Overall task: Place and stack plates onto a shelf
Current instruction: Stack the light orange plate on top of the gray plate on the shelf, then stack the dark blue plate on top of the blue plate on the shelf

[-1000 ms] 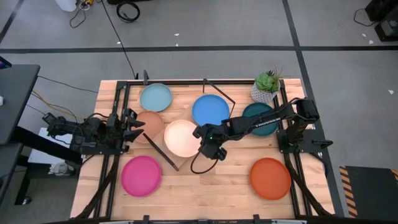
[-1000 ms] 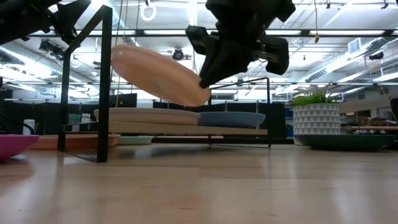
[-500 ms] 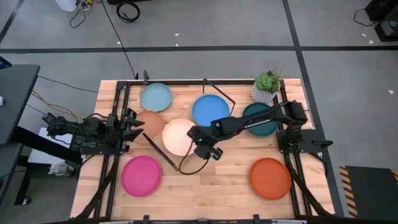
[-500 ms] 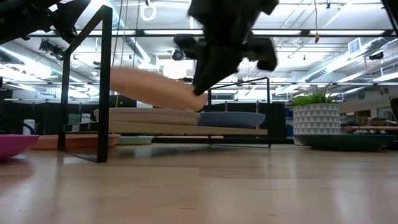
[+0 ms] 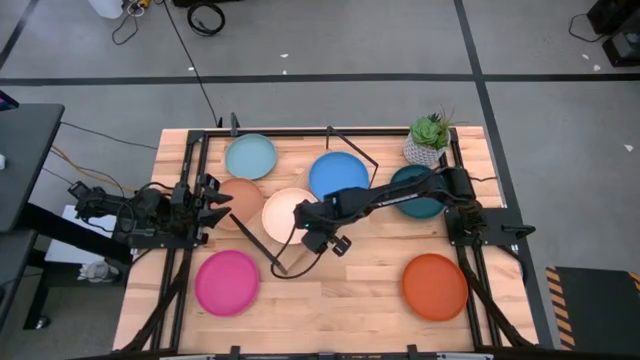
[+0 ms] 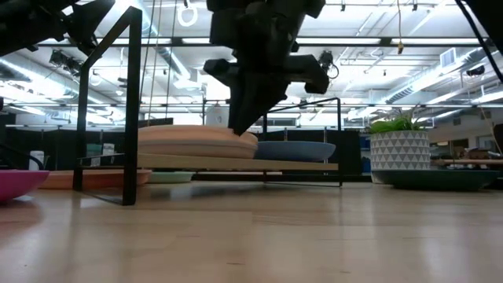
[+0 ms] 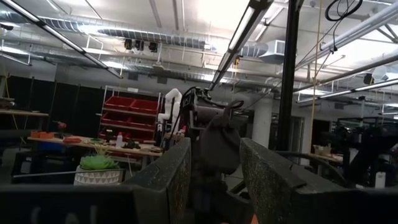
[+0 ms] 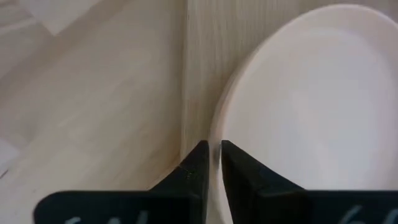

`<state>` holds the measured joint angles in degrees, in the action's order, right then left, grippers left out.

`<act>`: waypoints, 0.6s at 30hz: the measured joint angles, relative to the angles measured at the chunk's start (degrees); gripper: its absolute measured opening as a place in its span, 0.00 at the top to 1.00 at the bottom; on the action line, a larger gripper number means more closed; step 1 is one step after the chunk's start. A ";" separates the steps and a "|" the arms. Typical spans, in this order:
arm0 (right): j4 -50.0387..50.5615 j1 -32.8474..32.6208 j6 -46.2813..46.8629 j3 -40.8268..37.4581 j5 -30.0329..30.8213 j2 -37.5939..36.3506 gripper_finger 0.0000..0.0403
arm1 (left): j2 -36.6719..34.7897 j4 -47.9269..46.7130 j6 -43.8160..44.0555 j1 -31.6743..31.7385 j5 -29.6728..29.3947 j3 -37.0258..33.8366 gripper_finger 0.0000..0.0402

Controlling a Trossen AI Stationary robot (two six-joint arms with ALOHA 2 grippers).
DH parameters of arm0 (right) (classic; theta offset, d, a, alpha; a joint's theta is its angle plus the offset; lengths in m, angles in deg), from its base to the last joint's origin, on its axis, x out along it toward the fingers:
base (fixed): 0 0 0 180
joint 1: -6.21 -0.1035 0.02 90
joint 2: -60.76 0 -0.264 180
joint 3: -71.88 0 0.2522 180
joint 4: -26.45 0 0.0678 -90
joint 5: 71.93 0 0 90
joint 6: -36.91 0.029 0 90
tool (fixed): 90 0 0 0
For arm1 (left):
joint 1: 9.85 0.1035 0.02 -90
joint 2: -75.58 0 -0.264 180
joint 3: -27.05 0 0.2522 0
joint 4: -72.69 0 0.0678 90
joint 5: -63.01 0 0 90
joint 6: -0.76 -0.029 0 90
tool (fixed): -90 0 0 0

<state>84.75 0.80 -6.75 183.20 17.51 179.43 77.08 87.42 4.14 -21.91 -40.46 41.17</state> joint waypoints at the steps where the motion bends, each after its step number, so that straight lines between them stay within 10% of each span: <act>1: -0.24 -0.02 0.02 0.00 -0.28 -0.21 0.87 | 0.00 0.00 0.00 0.00 0.00 0.00 0.64; 18: 10.40 -3.71 14.18 -0.02 6.03 -6.48 0.79 | -0.01 0.33 -0.07 0.00 -0.01 0.00 0.64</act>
<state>95.15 -2.91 7.44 183.18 23.54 172.95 77.07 87.75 4.07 -21.91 -40.48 41.17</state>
